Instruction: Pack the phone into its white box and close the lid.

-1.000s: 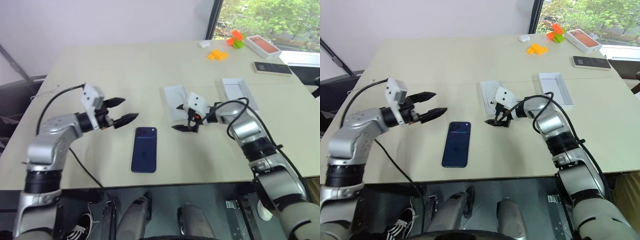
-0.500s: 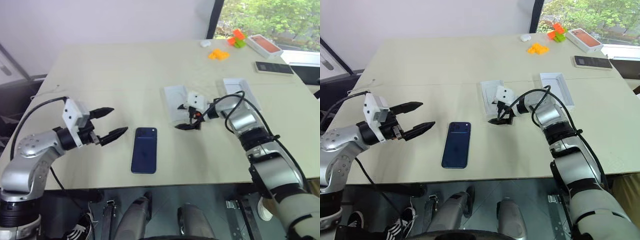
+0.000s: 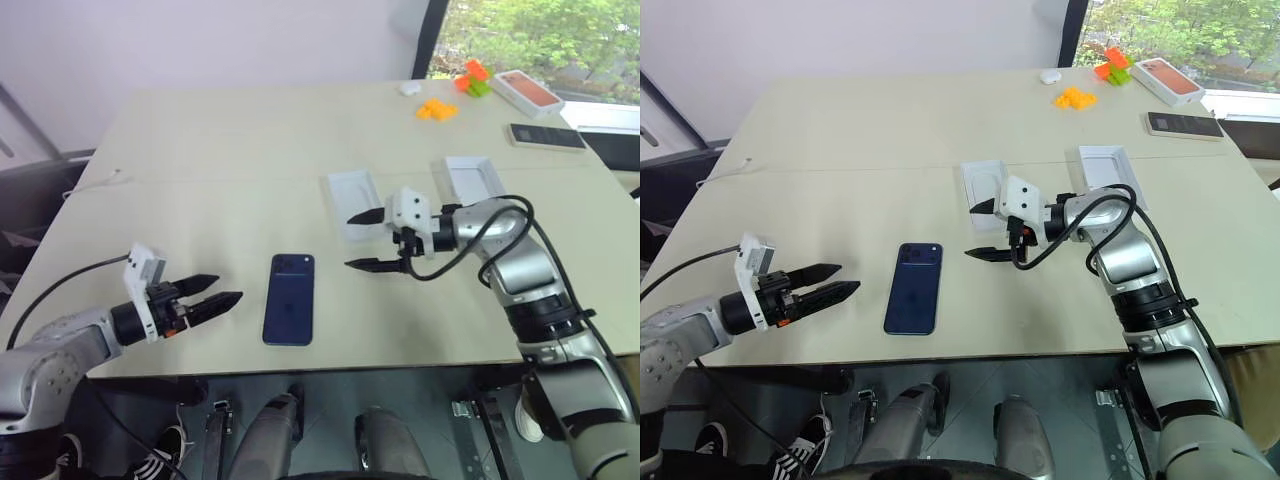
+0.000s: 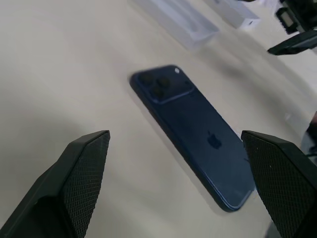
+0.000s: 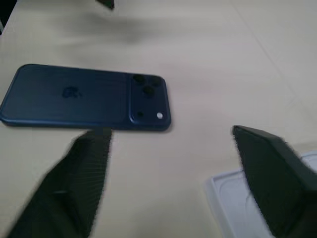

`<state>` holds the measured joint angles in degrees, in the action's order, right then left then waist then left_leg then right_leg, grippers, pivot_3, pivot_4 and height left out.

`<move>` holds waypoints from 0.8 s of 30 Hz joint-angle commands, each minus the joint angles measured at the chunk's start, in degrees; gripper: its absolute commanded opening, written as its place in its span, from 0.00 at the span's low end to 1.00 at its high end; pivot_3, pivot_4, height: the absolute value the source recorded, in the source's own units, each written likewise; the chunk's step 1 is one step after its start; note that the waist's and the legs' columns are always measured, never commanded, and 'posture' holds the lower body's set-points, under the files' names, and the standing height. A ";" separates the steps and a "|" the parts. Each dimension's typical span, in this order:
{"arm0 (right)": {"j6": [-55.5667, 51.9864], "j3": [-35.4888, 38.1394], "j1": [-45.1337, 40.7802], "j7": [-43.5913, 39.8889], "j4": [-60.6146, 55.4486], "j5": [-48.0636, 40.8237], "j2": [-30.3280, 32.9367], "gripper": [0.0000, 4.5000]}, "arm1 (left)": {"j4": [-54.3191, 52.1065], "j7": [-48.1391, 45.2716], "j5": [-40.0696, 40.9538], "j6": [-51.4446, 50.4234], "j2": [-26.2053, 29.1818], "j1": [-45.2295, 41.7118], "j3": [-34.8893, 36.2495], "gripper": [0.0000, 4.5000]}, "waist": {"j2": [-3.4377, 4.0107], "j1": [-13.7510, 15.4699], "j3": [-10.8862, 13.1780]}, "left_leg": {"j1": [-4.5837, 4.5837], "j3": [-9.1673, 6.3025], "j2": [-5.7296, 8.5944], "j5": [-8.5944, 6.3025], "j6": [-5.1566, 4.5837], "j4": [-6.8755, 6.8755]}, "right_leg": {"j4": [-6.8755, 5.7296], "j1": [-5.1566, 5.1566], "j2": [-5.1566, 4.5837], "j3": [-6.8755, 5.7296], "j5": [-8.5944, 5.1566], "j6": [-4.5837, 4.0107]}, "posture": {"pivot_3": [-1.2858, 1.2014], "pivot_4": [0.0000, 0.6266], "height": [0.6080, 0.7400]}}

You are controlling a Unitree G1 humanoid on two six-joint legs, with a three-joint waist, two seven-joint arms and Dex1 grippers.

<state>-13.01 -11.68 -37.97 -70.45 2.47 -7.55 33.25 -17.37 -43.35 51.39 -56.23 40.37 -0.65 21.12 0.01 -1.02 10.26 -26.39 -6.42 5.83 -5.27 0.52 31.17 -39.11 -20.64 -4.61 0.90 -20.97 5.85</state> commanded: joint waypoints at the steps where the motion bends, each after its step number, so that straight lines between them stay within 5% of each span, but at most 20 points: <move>1: 6.50 -2.87 2.75 2.91 -3.98 4.66 0.72 0.48 | 1.76 3.25 7.06 -6.61 -1.06 -1.57 3.05 1.00 | -0.02 0.12 -0.02 | 0.00 0.01 0.00 0.00 0.00 0.02 | 0.01 0.02 -0.01 0.00 0.00 0.00 | 0.52 0.24 1.00; 5: 15.04 -6.37 5.44 7.02 -1.13 11.56 1.42 0.01 | 4.34 7.38 13.79 -14.97 -2.49 -2.96 3.32 1.00 | -0.03 0.17 -0.02 | -0.03 0.04 0.01 0.01 -0.01 0.03 | 0.08 0.00 -0.01 0.01 0.00 0.03 | 0.52 0.24 1.00; 12: 23.34 -9.74 7.51 10.61 0.92 17.08 1.10 0.01 | 6.45 16.99 22.14 -22.52 -7.36 -4.63 3.20 1.00 | -0.05 0.11 -0.03 | 0.05 0.03 -0.02 0.03 0.00 0.06 | 0.04 0.10 0.04 -0.01 0.06 0.14 | 0.52 0.24 1.00; 24: 28.18 -13.91 8.29 14.77 1.73 24.36 -0.73 0.01 | 10.01 24.51 18.83 -21.01 -12.12 -10.15 -1.83 1.00 | -0.11 0.34 -0.08 | 0.19 0.04 -0.02 0.05 0.02 0.17 | 0.02 0.31 0.05 -0.03 0.02 0.01 | 0.52 0.24 1.00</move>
<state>14.58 -24.96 -28.99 -56.50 4.58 16.07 33.27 -8.10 -19.94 71.38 -77.20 28.42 -10.34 20.69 -0.09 -0.68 10.18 -26.16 -6.38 5.81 -5.22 0.54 31.34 -39.10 -20.31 -4.55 0.87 -20.94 5.85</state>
